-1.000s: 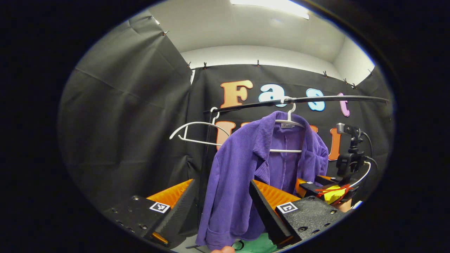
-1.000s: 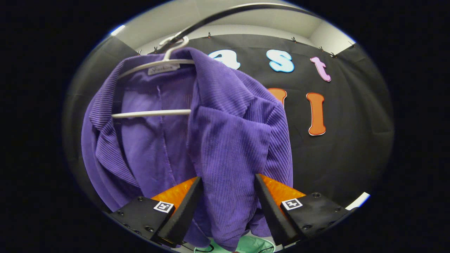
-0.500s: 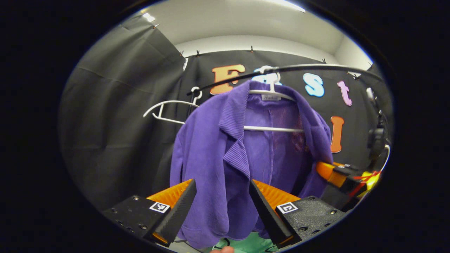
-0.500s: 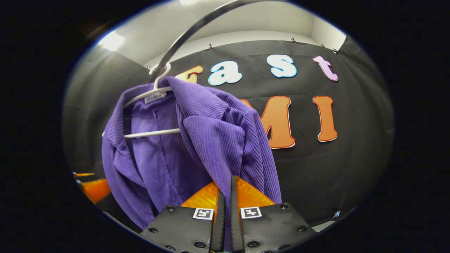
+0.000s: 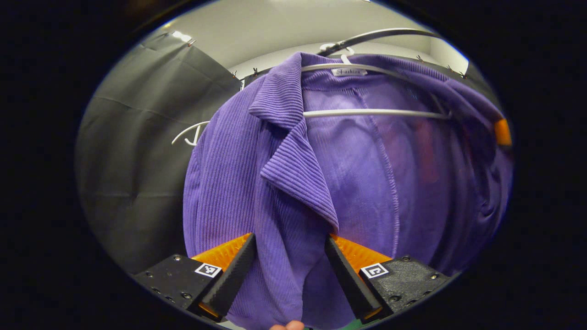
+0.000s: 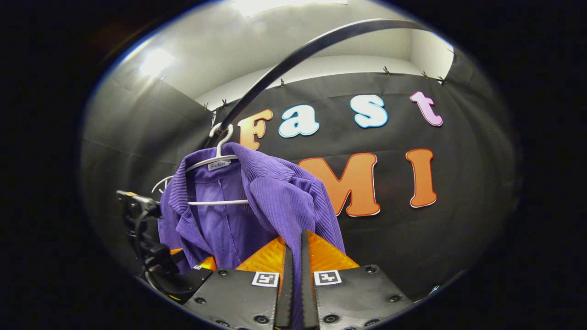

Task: Grasp the clothes on the hanger with both hands and then place them into the laundry hamper below.

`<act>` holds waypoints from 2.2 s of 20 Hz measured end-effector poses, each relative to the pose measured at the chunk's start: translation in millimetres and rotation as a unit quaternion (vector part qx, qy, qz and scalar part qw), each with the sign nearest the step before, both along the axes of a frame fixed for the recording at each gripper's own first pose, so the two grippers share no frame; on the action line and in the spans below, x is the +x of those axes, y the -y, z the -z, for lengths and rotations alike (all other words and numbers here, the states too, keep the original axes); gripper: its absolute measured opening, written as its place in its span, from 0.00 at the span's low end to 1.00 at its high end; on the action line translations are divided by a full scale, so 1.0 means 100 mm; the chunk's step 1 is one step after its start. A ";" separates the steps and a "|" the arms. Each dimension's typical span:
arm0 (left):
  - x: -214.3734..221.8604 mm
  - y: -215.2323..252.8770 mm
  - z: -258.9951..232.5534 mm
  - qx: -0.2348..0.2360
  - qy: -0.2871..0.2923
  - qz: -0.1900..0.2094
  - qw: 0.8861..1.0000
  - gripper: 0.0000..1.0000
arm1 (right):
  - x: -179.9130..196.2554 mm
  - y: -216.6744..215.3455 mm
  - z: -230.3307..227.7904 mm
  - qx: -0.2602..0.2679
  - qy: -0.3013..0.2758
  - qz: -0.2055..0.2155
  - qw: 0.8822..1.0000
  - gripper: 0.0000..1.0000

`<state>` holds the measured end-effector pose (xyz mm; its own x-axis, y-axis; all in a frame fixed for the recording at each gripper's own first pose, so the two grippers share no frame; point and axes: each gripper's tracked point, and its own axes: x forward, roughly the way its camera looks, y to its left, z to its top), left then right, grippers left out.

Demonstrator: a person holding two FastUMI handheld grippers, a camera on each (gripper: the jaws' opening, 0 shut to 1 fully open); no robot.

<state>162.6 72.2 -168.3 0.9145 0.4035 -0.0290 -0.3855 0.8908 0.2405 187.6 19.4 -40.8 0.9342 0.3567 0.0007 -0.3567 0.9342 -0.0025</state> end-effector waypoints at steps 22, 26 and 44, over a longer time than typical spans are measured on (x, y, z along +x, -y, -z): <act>-0.94 -0.38 -1.46 -0.026 0.028 0.100 0.994 0.06 | 0.10 0.01 -0.22 -0.024 0.073 0.100 0.992 0.15; -0.96 -0.23 -1.97 -0.010 0.060 0.150 0.987 0.06 | 0.18 0.07 -0.41 -0.034 0.109 0.121 0.986 0.14; -1.33 -0.17 -2.02 -0.054 -0.062 0.284 0.955 0.08 | 0.52 0.21 -0.74 -0.051 0.155 0.179 0.970 0.14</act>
